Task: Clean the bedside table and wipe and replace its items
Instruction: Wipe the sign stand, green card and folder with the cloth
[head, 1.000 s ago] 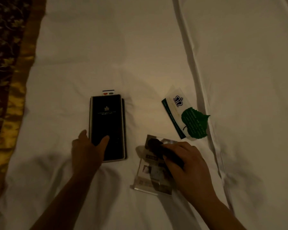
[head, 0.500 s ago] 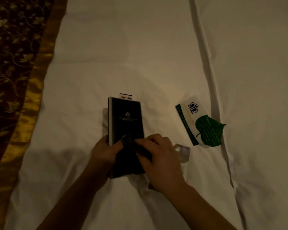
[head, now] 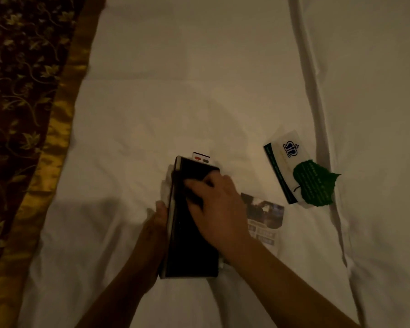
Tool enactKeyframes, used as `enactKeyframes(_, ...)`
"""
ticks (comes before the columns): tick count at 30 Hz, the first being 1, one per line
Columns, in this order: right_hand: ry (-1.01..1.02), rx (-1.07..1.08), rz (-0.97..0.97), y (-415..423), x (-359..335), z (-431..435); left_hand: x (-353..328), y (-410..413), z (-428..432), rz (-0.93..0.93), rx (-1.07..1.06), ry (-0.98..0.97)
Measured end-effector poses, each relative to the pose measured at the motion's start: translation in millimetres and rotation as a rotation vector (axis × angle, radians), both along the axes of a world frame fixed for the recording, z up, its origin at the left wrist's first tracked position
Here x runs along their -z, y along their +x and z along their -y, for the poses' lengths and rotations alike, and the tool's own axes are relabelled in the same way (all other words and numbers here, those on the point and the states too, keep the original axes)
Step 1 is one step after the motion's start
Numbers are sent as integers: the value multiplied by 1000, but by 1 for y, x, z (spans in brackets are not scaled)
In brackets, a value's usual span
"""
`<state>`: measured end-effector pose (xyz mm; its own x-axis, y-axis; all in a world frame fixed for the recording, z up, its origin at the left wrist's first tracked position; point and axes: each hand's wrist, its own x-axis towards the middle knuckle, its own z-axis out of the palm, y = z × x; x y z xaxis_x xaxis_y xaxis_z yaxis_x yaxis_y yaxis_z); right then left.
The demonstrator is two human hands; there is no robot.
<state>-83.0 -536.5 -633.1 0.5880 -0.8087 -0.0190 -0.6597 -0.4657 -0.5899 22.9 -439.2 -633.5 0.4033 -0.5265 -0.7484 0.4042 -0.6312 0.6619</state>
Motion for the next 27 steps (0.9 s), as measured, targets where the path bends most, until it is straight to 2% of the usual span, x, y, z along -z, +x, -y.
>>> enactKeyframes(3, 61, -135, -47, -26, -11, -39, -3, 7, 3, -196, -48, -17)
enactKeyframes(7, 69, -343, -66, -46, -17, -67, 7, 14, 5, -169, -28, -34)
enactKeyframes(9, 53, -280, -74, -50, -12, -54, 11, 9, 5, -126, -11, -46)
enactKeyframes(12, 37, 2, -91, -43, -6, -20, 13, 1, 6, -71, -57, -41)
enactKeyframes(14, 25, 44, -93, -33, -6, -14, 12, 2, 7, -81, -100, -29)
enactKeyframes(17, 31, -143, -50, -30, -13, -46, 9, 9, 6, -204, -150, -31)
enactKeyframes(20, 47, -325, -34, -49, -17, -76, 9, 9, 5, -215, -108, -20)
enactKeyframes(22, 39, -244, -59, -62, -11, -68, 9, 5, 10, -118, -33, -32)
enactKeyframes(25, 97, 146, -49, -74, 1, -39, 11, -1, 14, 148, -8, 3)
enactKeyframes(27, 84, 135, -5, -73, 3, -35, 9, -3, 10, 205, -21, 31)
